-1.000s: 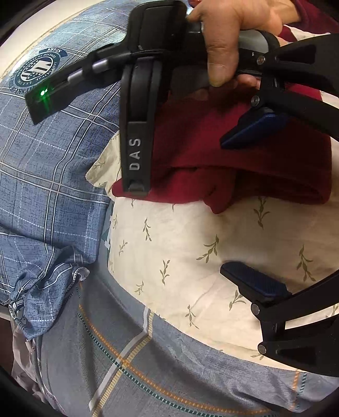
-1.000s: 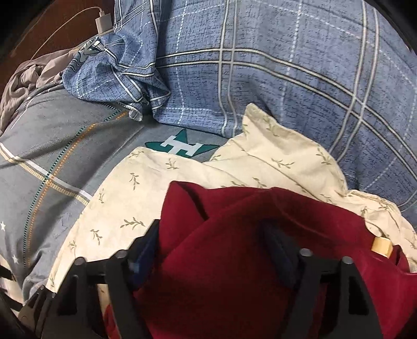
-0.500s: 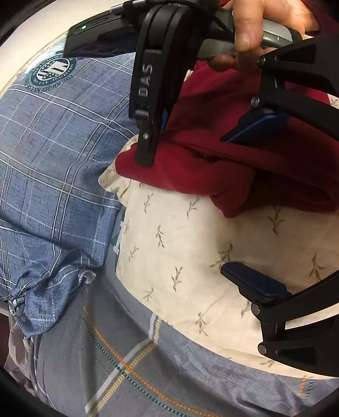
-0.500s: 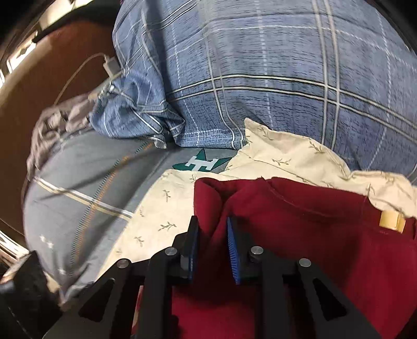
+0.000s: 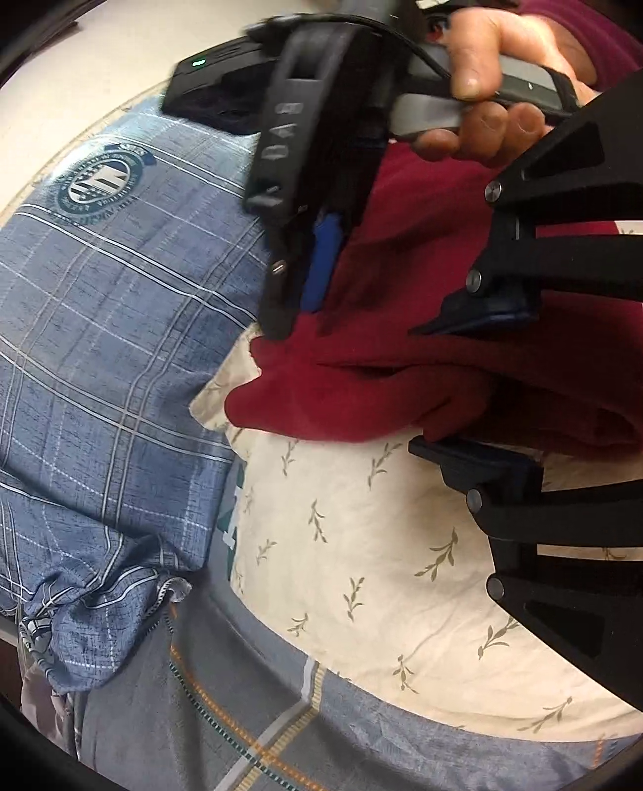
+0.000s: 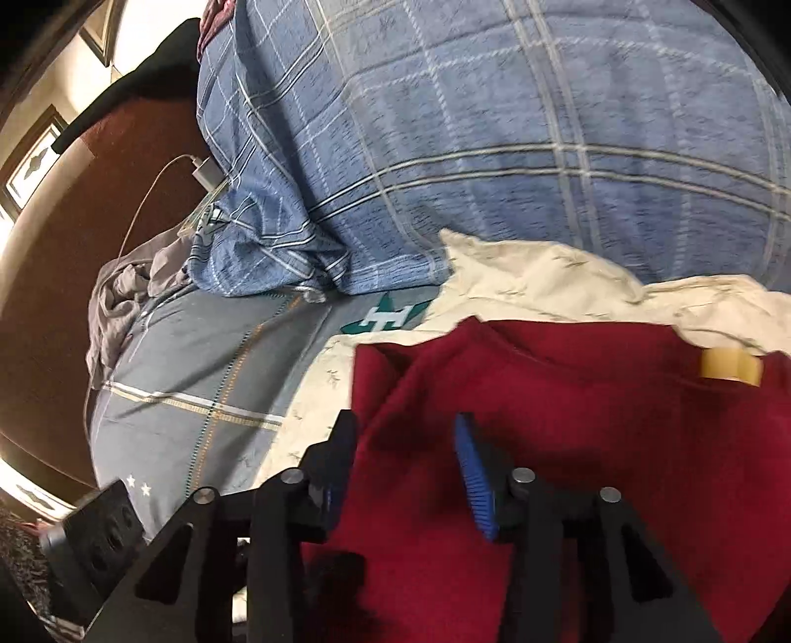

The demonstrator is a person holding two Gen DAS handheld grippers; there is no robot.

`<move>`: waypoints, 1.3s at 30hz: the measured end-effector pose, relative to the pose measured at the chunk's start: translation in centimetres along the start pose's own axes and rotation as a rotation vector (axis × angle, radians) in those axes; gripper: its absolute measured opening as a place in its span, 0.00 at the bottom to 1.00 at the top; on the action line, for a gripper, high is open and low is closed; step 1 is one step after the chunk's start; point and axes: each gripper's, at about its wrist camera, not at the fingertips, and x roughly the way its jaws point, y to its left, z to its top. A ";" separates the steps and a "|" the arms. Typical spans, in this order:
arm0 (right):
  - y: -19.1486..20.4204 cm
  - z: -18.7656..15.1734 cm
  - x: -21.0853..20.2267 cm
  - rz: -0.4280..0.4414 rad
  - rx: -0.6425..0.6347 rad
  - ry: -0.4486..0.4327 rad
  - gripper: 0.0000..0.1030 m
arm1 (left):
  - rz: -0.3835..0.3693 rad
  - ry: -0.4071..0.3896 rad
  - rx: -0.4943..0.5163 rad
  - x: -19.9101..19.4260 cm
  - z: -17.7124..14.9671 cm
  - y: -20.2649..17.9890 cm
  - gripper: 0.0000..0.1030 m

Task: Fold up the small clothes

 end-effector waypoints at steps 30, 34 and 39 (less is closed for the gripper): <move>-3.1 -7.4 -3.3 -0.148 -0.004 0.000 0.72 | 0.196 0.058 0.021 1.1 -0.9 -1.8 0.67; -2.3 -7.3 -2.7 -0.157 -0.038 0.009 0.74 | 0.196 0.086 -0.009 0.8 -0.6 -1.8 0.68; -2.9 -7.2 -2.8 -0.094 -0.005 -0.006 0.81 | 0.214 0.093 -0.012 0.8 -0.5 -1.9 0.68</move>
